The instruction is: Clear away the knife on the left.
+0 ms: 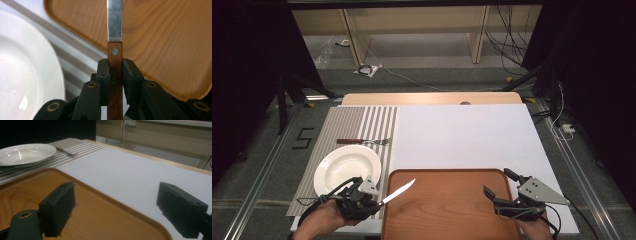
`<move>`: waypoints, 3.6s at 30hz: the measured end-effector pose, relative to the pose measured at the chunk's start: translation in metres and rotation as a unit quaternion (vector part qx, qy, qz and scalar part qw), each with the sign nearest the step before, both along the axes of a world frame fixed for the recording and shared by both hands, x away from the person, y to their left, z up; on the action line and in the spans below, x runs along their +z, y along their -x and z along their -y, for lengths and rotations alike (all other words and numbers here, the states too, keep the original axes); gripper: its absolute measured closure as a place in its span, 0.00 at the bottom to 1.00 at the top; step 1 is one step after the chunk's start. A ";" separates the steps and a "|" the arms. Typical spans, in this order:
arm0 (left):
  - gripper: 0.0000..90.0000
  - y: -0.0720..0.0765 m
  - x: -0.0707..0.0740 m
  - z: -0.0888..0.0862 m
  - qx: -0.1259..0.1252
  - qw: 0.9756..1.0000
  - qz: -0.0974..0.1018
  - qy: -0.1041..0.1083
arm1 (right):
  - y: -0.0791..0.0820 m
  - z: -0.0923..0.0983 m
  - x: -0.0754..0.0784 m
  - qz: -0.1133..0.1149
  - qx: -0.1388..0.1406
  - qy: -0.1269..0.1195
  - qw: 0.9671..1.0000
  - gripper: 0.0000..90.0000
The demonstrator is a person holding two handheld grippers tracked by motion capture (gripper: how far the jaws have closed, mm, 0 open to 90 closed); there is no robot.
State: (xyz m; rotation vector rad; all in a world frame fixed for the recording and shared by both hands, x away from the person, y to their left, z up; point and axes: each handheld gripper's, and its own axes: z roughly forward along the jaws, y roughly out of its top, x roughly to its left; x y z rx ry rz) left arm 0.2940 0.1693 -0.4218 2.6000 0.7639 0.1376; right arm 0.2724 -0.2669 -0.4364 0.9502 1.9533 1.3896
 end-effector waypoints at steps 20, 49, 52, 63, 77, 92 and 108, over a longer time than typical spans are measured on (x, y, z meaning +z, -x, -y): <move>0.85 -0.007 -0.004 0.055 -0.019 1.000 0.005 0.021 | 0.000 0.000 0.000 0.000 0.001 -0.002 1.000 0.18; 0.85 0.012 -0.022 0.093 -0.056 0.998 -0.034 0.017 | 0.001 -0.001 0.001 0.002 0.003 -0.002 1.000 0.18; 0.85 0.014 -0.025 0.097 -0.062 0.997 -0.038 0.011 | 0.001 0.000 0.001 0.002 0.003 -0.002 1.000 0.18; 0.85 0.020 -0.033 0.103 -0.070 0.996 -0.056 -0.010 | 0.001 0.000 0.001 0.002 0.003 -0.003 1.000 0.18; 0.85 0.025 -0.037 0.103 -0.063 0.995 -0.070 -0.021 | 0.001 0.000 0.001 0.000 0.003 -0.004 1.000 0.18; 0.54 0.025 -0.022 0.101 -0.048 0.998 -0.042 0.015 | 0.001 0.001 0.001 0.003 0.003 -0.005 1.000 0.18; 0.93 0.040 -0.025 0.120 -0.091 0.995 0.006 0.047 | 0.002 0.001 0.002 0.002 0.004 -0.001 1.000 0.18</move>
